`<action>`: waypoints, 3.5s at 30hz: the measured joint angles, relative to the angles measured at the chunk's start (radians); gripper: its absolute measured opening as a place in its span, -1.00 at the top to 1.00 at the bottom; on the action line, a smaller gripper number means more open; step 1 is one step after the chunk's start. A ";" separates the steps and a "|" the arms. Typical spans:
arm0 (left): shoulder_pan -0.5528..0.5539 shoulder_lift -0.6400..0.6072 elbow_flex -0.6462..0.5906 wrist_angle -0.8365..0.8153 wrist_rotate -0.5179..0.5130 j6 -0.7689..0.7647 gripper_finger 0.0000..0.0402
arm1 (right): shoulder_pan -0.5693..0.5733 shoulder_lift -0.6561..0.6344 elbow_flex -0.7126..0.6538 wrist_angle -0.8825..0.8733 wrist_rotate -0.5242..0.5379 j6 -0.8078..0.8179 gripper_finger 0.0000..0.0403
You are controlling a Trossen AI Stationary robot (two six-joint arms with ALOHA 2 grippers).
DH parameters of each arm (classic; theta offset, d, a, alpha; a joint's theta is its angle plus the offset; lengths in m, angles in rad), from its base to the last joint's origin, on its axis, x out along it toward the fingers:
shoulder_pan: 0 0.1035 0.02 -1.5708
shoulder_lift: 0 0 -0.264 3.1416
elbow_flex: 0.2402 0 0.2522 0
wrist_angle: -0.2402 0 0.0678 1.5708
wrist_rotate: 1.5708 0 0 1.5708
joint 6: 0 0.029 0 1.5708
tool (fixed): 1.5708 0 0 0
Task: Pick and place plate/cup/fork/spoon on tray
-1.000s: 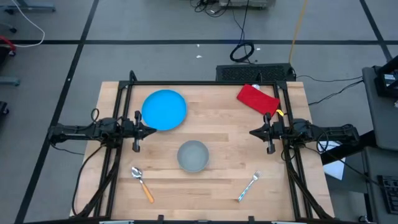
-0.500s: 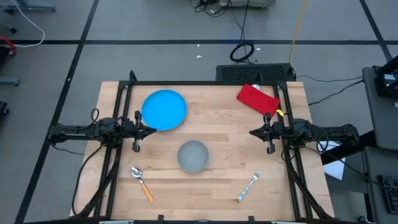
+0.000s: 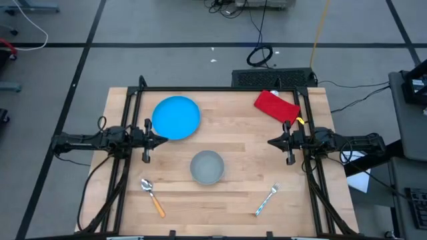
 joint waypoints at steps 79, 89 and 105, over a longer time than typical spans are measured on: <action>-0.006 0.589 0.431 -0.272 -0.190 -0.075 0.74 | 0.000 0.000 0.000 0.019 0.000 0.001 1.00; -0.006 0.779 0.465 -0.273 -0.186 -0.057 0.23 | 0.000 0.000 0.000 0.019 0.000 0.042 1.00; -0.002 0.821 0.569 -0.383 -0.186 -0.149 -0.26 | 0.000 0.000 0.000 0.063 0.001 0.053 1.00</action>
